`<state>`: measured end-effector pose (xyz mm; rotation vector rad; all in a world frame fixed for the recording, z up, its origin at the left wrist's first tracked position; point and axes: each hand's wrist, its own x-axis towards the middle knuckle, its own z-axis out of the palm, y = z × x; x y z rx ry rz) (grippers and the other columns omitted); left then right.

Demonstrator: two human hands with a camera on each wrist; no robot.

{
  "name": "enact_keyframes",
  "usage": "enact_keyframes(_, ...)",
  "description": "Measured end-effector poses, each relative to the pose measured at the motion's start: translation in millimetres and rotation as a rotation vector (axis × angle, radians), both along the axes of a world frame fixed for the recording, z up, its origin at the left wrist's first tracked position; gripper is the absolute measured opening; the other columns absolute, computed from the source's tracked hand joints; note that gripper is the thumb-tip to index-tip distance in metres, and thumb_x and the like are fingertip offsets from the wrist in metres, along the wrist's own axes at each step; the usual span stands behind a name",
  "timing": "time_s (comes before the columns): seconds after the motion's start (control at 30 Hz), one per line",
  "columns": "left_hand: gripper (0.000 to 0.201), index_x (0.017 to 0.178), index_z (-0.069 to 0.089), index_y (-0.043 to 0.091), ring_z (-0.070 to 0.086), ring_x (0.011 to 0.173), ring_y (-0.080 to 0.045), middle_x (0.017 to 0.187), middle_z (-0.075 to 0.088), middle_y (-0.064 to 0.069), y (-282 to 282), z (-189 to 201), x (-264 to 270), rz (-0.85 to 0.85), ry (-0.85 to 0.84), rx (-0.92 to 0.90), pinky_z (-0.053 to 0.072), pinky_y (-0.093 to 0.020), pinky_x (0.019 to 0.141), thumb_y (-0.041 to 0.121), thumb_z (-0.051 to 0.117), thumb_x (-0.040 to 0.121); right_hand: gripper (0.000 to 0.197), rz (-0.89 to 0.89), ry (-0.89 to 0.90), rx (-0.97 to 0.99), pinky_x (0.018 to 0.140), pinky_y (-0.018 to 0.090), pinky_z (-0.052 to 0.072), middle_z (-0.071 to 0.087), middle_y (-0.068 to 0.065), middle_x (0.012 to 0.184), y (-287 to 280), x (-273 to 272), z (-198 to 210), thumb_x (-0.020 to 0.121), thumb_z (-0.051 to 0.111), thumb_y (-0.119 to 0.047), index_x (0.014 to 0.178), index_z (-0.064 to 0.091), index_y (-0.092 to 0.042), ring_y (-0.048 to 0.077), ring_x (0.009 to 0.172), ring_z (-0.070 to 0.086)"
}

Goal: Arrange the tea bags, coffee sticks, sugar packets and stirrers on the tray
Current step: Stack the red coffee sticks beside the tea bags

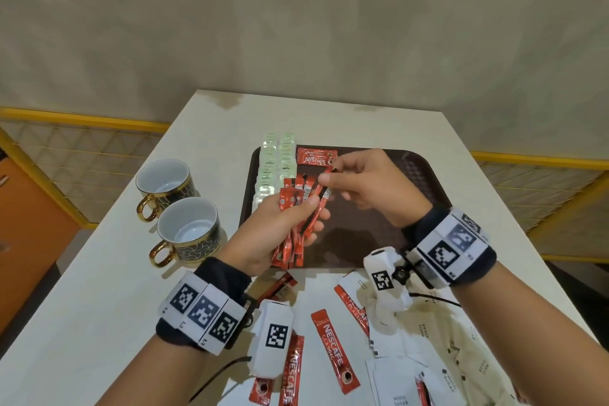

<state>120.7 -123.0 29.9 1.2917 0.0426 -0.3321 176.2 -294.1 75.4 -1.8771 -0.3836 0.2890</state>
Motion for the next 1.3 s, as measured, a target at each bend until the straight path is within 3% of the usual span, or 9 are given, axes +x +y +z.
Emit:
enact_keyframes(0.17,0.031,0.117,0.067,0.008,0.057,0.068,-0.005,0.082,0.068,0.007,-1,3,4,-0.031,0.055,-0.108,0.051,-0.02,0.061,0.026,0.057,0.094,0.021,-0.062,0.074,0.168,0.043,0.017,0.033,0.058,0.005,0.066,-8,0,-2,0.087,0.068,-0.017,0.093,0.065,0.004,0.009,0.047,0.045)
enact_keyframes(0.3,0.028,0.117,0.063,0.015,0.057,0.068,-0.009,0.087,0.066,0.001,0,5,6,0.025,-0.018,0.042,0.05,-0.026,0.064,0.022,0.065,0.09,0.026,-0.094,0.122,0.275,0.045,0.019,0.041,0.057,0.007,0.078,-7,-10,-4,0.085,0.07,-0.019,0.105,0.064,-0.004,0.013,0.054,0.049)
enact_keyframes(0.5,0.035,0.117,0.065,0.022,0.068,0.098,-0.017,0.103,0.073,0.001,-6,2,4,0.047,-0.121,0.211,0.054,-0.033,0.08,0.03,0.073,0.084,0.006,-0.084,0.056,0.212,0.061,0.021,0.055,0.07,0.009,0.083,-3,-23,-8,0.087,0.068,-0.006,0.093,0.07,-0.006,0.018,0.072,0.064)
enact_keyframes(0.63,0.029,0.111,0.069,0.018,0.066,0.085,-0.011,0.095,0.074,0.0,-8,3,-2,0.062,-0.091,0.181,0.047,-0.026,0.068,0.031,0.071,0.084,0.01,-0.153,0.063,0.3,0.069,0.024,0.059,0.07,0.013,0.085,-11,-24,-10,0.091,0.061,-0.002,0.098,0.069,0.0,0.019,0.074,0.067)
enact_keyframes(0.77,0.025,0.106,0.071,0.017,0.063,0.085,-0.014,0.098,0.073,-0.004,-10,0,-3,0.15,-0.067,0.188,0.047,-0.033,0.074,0.031,0.072,0.085,0.019,-0.223,0.071,0.395,0.068,0.022,0.058,0.069,0.008,0.088,-12,-27,-12,0.093,0.06,-0.007,0.11,0.065,0.001,0.017,0.079,0.068)
enact_keyframes(0.87,0.017,0.101,0.071,0.019,0.064,0.085,-0.012,0.089,0.073,0.005,-16,1,-4,0.187,-0.085,0.186,0.048,-0.035,0.08,0.028,0.071,0.087,0.02,-0.214,0.089,0.403,0.068,0.025,0.057,0.072,0.007,0.094,-4,-36,-18,0.091,0.064,-0.01,0.109,0.065,-0.003,0.02,0.085,0.071)
enact_keyframes(0.93,0.014,0.1,0.071,0.019,0.063,0.078,-0.01,0.081,0.07,0.006,-19,0,-4,0.196,-0.084,0.174,0.05,-0.032,0.076,0.027,0.07,0.088,0.02,-0.204,0.08,0.362,0.069,0.026,0.056,0.073,0.01,0.1,1,-41,-25,0.09,0.066,-0.013,0.108,0.066,-0.003,0.023,0.09,0.071)
enact_keyframes(1.1,0.021,0.095,0.061,0.012,0.059,0.056,-0.01,0.067,0.064,-0.001,-18,-2,-3,0.316,0.102,-0.06,0.049,-0.022,0.056,0.032,0.057,0.097,0.01,-0.347,0.124,0.477,0.065,0.027,0.055,0.07,0.013,0.09,-2,-43,-31,0.095,0.058,-0.009,0.103,0.062,-0.003,0.021,0.079,0.068)
enact_keyframes(1.3,0.036,0.086,0.054,0.015,0.05,0.052,-0.009,0.061,0.05,0.003,-20,0,-3,0.36,0.154,-0.172,0.043,-0.023,0.058,0.05,0.049,0.095,0.017,-0.211,0.186,0.335,0.052,0.026,0.051,0.062,0.011,0.079,4,-54,-39,0.1,0.044,-0.004,0.104,0.06,-0.007,0.019,0.063,0.06)
